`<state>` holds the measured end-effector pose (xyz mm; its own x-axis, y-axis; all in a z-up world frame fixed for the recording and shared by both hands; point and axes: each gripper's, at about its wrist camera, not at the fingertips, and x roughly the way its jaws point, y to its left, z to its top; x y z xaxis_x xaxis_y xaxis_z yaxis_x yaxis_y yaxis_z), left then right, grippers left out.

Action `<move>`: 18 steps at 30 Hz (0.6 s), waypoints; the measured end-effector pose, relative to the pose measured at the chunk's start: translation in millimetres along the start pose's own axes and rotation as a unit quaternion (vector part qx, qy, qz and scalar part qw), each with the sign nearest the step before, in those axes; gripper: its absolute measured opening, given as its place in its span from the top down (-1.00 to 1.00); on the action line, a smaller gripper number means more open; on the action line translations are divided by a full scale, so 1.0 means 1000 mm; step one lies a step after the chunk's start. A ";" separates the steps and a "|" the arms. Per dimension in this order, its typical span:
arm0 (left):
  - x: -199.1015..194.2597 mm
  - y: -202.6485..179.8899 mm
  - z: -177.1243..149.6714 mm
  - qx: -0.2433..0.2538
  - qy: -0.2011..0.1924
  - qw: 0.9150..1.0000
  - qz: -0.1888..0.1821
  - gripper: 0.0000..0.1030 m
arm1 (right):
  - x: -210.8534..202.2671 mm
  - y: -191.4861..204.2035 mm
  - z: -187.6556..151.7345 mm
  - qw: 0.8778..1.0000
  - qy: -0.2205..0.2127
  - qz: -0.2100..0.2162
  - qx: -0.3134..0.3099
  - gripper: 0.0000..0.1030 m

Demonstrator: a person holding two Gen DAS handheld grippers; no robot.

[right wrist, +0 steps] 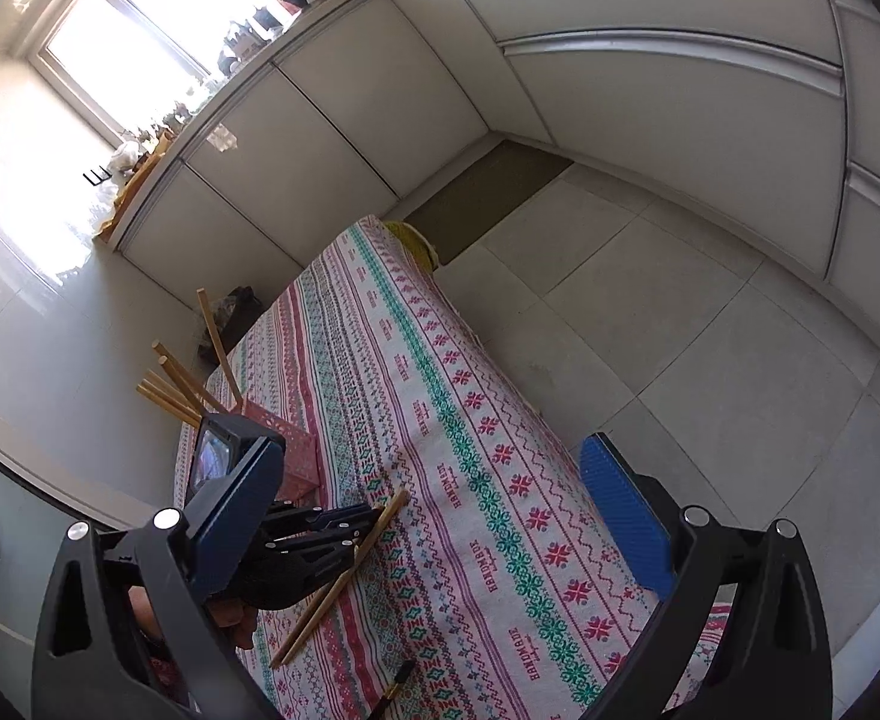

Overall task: Organize utensils
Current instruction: 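Close the left tool on one of the last wooden chopsticks, then lift the left tool's chopstick while the right tool grasps the other chopstick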

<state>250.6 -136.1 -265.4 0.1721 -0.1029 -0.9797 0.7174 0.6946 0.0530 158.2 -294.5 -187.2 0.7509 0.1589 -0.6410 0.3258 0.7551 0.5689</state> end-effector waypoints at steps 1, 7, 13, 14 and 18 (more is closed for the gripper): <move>-0.001 -0.001 -0.005 -0.005 -0.005 1.000 0.002 0.83 | 0.005 0.000 -0.001 1.000 0.012 -0.002 0.001 -0.87; -0.043 0.000 -0.048 -0.055 -0.105 0.993 -0.005 0.83 | 0.046 0.017 -0.020 0.995 0.094 -0.014 -0.019 -0.87; -0.106 0.014 -0.093 -0.096 -0.187 0.977 -0.020 0.85 | 0.102 0.019 -0.042 0.981 0.190 -0.020 0.036 -0.67; -0.113 0.020 -0.099 -0.102 -0.199 0.975 -0.017 0.85 | 0.112 0.018 -0.045 0.977 0.206 -0.024 0.049 -0.52; -0.143 0.030 -0.127 -0.125 -0.242 0.962 -0.022 0.85 | 0.142 0.024 -0.056 0.965 0.247 -0.054 0.069 -0.12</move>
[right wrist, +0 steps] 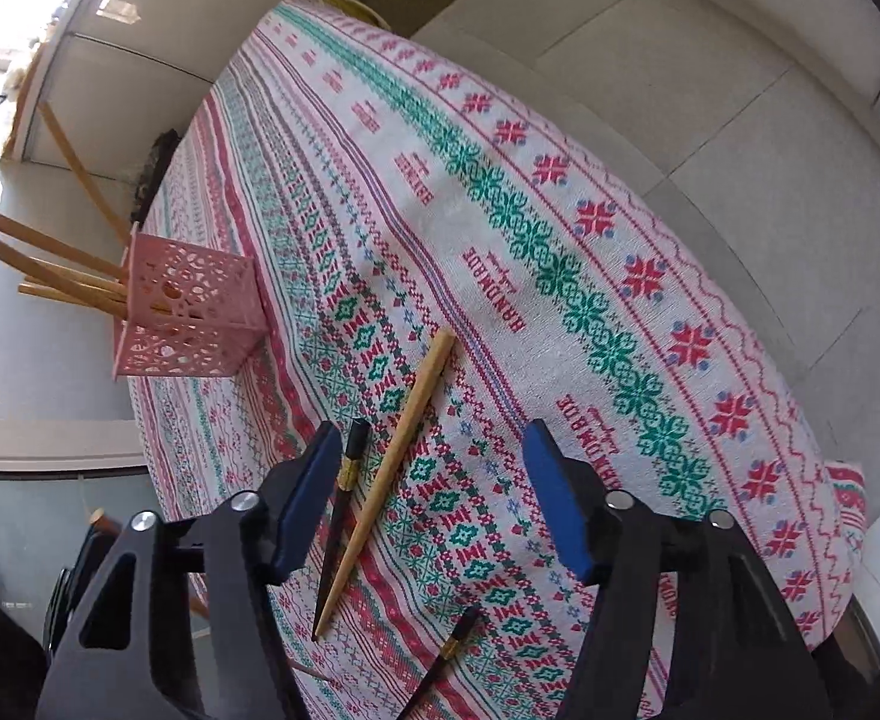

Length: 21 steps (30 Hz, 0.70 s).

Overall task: Organize utensils
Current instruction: 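Lift the left tool's chopstick while the right tool grasps the other chopstick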

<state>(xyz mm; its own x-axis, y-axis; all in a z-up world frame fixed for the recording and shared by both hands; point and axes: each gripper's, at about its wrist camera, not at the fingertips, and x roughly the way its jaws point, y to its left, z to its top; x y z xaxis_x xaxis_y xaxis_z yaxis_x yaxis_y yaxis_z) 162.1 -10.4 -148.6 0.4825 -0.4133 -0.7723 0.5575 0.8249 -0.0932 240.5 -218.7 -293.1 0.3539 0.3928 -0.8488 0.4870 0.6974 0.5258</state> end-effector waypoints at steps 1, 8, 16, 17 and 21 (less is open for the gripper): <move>-0.006 0.004 0.000 -0.002 -0.007 1.000 0.000 0.85 | 0.005 0.002 -0.001 1.000 0.002 -0.005 0.007 -0.10; -0.040 0.003 0.001 -0.008 -0.056 0.998 0.013 0.85 | 0.024 0.033 0.003 0.998 -0.009 -0.065 0.012 -0.12; -0.062 0.000 0.001 0.002 -0.086 0.996 0.034 0.85 | 0.038 0.053 0.001 0.991 -0.042 -0.126 -0.022 0.77; -0.063 -0.001 0.000 0.003 -0.088 0.995 0.037 0.85 | 0.039 0.051 0.000 0.991 -0.045 -0.122 -0.026 0.78; -0.061 -0.001 -0.002 0.008 -0.083 0.995 0.052 0.85 | 0.033 0.040 -0.006 0.993 -0.042 -0.104 -0.028 0.82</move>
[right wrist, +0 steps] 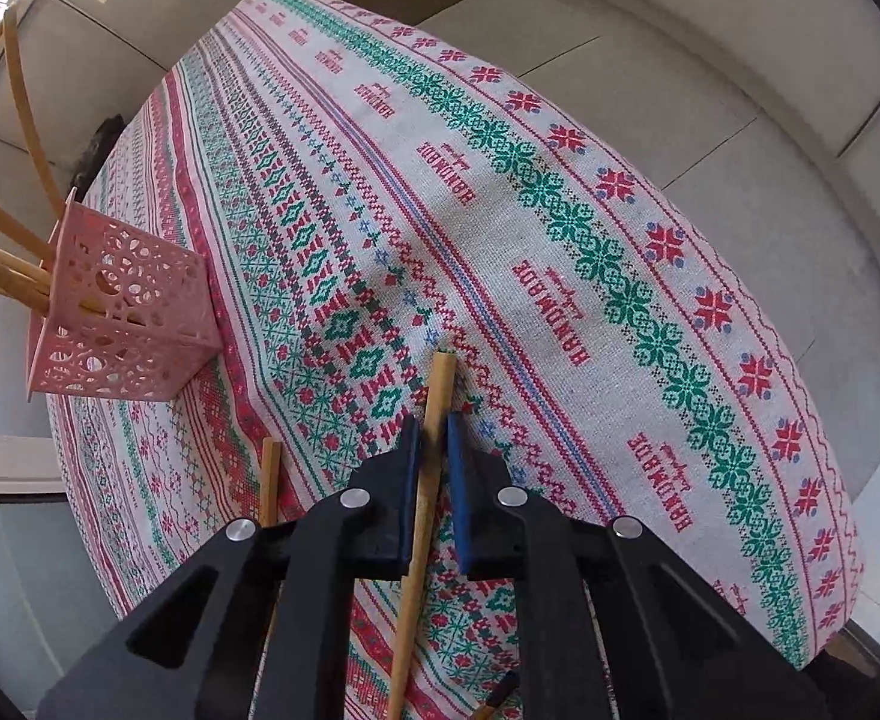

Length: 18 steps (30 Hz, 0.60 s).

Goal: Organize utensils

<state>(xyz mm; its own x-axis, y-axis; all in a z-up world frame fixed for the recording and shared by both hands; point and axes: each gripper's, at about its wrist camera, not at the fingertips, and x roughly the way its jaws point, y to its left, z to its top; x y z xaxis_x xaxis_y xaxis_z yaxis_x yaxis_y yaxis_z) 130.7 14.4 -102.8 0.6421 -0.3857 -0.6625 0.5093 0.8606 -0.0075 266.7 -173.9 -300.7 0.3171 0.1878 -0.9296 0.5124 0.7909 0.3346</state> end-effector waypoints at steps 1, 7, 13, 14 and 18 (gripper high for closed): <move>0.001 0.000 0.000 0.002 0.002 1.000 0.003 0.85 | -0.001 -0.002 -0.001 1.000 0.002 0.002 -0.002 0.82; 0.009 -0.004 -0.001 0.011 0.011 1.000 0.021 0.85 | -0.016 -0.016 0.001 1.000 0.004 0.019 -0.003 0.82; 0.025 -0.010 -0.003 0.021 0.031 0.999 0.026 0.85 | -0.038 -0.029 0.008 0.999 0.000 0.053 -0.002 0.82; 0.029 -0.012 -0.003 0.023 0.037 0.999 0.026 0.85 | -0.040 -0.029 0.010 0.998 -0.001 0.060 -0.001 0.82; 0.046 -0.019 -0.006 0.031 0.058 0.997 0.027 0.85 | -0.054 -0.043 0.010 0.996 -0.003 0.085 0.001 0.82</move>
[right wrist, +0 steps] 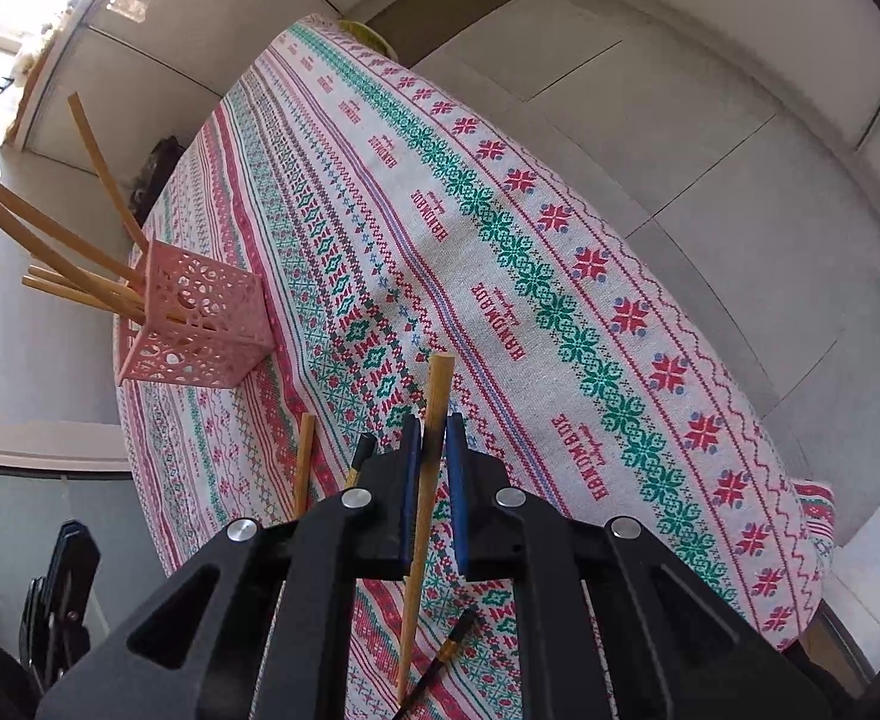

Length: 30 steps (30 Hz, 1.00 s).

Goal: Organize utensils

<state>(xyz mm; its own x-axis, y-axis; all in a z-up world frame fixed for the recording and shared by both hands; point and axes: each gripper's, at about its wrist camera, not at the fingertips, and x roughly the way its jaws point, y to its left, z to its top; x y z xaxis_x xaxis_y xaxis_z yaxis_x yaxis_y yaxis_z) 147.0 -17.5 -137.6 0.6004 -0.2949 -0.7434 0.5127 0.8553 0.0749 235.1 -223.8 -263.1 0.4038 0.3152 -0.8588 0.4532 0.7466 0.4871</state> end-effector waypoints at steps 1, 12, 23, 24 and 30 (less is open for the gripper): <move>0.006 -0.002 0.000 0.003 0.009 1.000 -0.001 0.84 | -0.003 -0.003 -0.001 1.000 -0.001 0.004 -0.001 0.82; 0.107 0.001 -0.023 -0.010 0.179 0.984 -0.021 0.71 | 0.001 -0.043 0.003 0.999 0.010 0.035 0.024 0.81; 0.151 0.001 -0.014 -0.003 0.211 0.978 0.005 0.44 | -0.011 -0.034 0.002 0.998 -0.003 0.058 -0.007 0.81; 0.151 0.002 -0.014 -0.004 0.212 0.977 -0.001 0.52 | -0.014 -0.031 0.001 0.998 -0.008 0.060 -0.011 0.81; 0.113 0.007 -0.013 -0.030 0.146 0.989 -0.017 0.88 | -0.049 -0.002 -0.014 0.992 -0.065 0.085 -0.072 0.82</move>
<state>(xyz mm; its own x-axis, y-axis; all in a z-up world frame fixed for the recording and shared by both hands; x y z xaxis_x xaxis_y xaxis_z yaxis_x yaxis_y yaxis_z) 210.2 -39.6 -229.7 0.3771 -0.1960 -0.9052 0.4862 0.8737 0.0133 203.1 -233.1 -224.1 0.5679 0.3734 -0.7335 0.2548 0.7677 0.5880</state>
